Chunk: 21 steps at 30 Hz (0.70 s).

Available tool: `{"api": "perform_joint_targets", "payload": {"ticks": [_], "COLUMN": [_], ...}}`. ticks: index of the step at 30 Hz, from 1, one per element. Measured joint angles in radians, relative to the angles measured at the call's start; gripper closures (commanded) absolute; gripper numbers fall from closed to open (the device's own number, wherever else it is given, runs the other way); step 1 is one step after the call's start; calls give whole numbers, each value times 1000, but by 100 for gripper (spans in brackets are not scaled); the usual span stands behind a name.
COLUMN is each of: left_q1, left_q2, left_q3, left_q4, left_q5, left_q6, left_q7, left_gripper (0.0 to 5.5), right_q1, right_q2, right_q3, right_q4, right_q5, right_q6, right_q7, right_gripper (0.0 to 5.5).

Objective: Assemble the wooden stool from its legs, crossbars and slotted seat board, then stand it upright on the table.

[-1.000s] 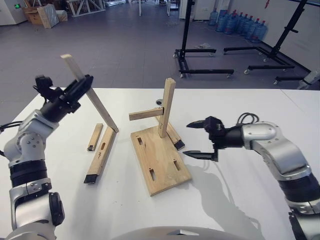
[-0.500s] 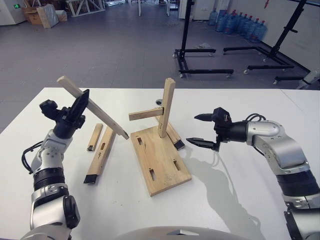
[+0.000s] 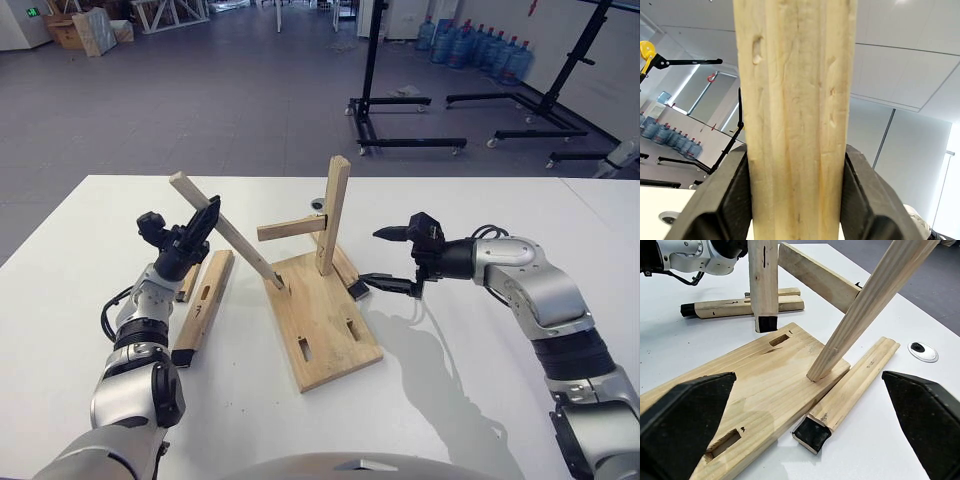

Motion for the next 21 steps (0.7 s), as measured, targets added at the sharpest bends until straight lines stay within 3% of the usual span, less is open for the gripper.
{"api": "perform_joint_targets", "payload": {"ticks": [21], "left_q1": [-118], "left_q2": [33], "left_q3": [-21], "left_q4": [174], "left_q5": [154], "left_q6": [-85], "left_q7": [-33], "left_gripper": [349], "right_q1": [11], "right_q2": [17], "right_q3": [27], "right_q4": [-4], "right_q5": [0], "right_q6": [-7], "right_q7": [-27], "right_gripper": [10]}}
